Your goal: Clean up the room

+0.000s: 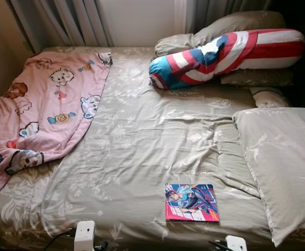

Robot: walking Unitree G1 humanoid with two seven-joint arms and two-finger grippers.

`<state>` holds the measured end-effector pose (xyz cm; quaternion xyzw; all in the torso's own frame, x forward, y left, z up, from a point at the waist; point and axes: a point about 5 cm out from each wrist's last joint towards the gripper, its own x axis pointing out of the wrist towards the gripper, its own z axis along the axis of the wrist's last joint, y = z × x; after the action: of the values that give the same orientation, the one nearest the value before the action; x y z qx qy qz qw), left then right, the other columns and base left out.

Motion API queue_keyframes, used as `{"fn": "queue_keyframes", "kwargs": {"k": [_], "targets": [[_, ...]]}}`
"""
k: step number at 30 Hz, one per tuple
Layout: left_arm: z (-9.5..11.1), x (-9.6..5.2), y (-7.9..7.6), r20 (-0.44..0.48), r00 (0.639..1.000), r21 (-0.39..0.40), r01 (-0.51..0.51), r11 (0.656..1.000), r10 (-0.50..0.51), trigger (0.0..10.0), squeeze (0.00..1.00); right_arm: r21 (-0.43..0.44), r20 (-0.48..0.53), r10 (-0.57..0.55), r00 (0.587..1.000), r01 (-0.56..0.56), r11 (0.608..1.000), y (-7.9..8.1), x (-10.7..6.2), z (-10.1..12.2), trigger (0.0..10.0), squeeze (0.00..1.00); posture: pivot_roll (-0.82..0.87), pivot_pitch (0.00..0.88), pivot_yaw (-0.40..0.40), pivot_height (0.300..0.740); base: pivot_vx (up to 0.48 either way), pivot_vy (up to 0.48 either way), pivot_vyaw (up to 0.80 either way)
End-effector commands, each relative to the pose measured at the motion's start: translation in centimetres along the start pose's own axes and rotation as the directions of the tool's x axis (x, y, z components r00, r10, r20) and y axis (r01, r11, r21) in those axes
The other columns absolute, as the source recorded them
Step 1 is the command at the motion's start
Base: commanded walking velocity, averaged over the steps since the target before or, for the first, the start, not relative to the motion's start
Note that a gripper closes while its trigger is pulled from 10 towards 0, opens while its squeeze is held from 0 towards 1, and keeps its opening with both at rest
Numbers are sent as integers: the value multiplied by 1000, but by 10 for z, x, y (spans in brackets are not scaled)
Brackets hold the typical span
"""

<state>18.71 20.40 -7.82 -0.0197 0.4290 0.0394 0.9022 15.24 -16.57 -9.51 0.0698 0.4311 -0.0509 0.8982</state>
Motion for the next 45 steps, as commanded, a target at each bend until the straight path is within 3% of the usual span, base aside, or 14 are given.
{"fn": "queue_keyframes", "kwargs": {"k": [1, 7, 11, 12, 15, 17, 18, 19, 20, 22, 25, 31, 34, 45], "targets": [[-9, -1, 0, -42, 999, -7, -8, 1000, 7, 10000, 0, -14, 1, 5, 1000, -5, 1000, 5, 1, 2, 10000, 0, 37, 169, 0, 719, 0, 0, 0], [-10, -2, 1, -12, 1000, -44, -4, 999, 3, 10000, 0, -24, 104, -23, 994, 25, 999, 10, 3, 18, 10000, 0, 31, 160, -4, 719, 0, 0, 0], [-9, -2, -1, 0, 1000, -44, 1, 999, -1, 10000, 0, -30, 330, -50, 943, 63, 998, 20, -2, 50, 10000, 0, 32, 151, -9, 719, 0, 0, 0], [-9, -2, -2, 4, 1000, -46, 2, 999, -2, 10000, 0, -23, 430, -42, 902, 57, 998, 30, -8, 72, 10000, 0, 28, 148, -11, 719, 0, 0, 0], [-9, -3, -2, 7, 1000, -46, 3, 999, -3, 10000, 0, -24, 479, -35, 877, 53, 998, 38, -11, 84, 10000, 0, 25, 139, -14, 719, 0, 0, 0], [-9, -3, -2, 8, 1000, -47, 3, 999, -2, 10000, 0, -20, 479, -44, 877, 61, 998, 38, -11, 83, 10000, 0, 25, 138, -14, 719, 0, 0, 0], [-9, -3, -2, 11, 1000, -49, 2, 999, -1, 10000, 0, -21, 464, -61, 884, 80, 997, 26, -9, 80, 10000, 0, 24, 133, -15, 719, 0, 0, 0], [-9, -3, -2, 11, 1000, -49, 2, 999, -1, 10000, 0, -21, 464, -61, 884, 80, 997, 26, -9, 80, 10000, 0, 24, 133, -15, 719, 0, 0, 0], [-9, -3, -2, 12, 1000, -50, 1, 999, -1, 10000, 0, -18, 454, -68, 888, 85, 996, 18, -8, 79, 10000, 0, 26, 130, -15, 719, 0, 0, 0], [-13, -4, 1, 8, 1000, -54, -1, 999, 1, 10000, 0, -24, 405, -84, 911, 102, 994, -24, -5, 89, 10000, 0, 26, 122, -13, 719, 0, 0, 0], [-20, -6, 3, -2, 1000, -56, -2, 998, 2, 10000, 0, -42, 327, -89, 941, 108, 993, -38, -2, 82, 10000, 0, 24, 117, -10, 719, 0, 0, 0], [-22, -7, 4, -10, 1000, -60, -6, 998, 6, 10000, 0, -86, 237, -125, 964, 149, 985, -41, 0, 57, 10000, 0, 30, 108, -3, 719, 0, 0, 237], [-24, -8, 5, -12, 1000, -63, -12, 998, 12, 10000, 0, -67, 183, -101, 978, 115, 991, -37, 1, 46, 10000, 0, 33, 101, 1, 719, 0, 0, 800], [-23, -8, 9, -14, 1000, -64, -23, 998, 22, 10000, 0, -27, 123, -104, 987, 108, 994, -42, 1, 36, 10000, 0, 36, 136, -1, 719, 0, 0, 599]]}}
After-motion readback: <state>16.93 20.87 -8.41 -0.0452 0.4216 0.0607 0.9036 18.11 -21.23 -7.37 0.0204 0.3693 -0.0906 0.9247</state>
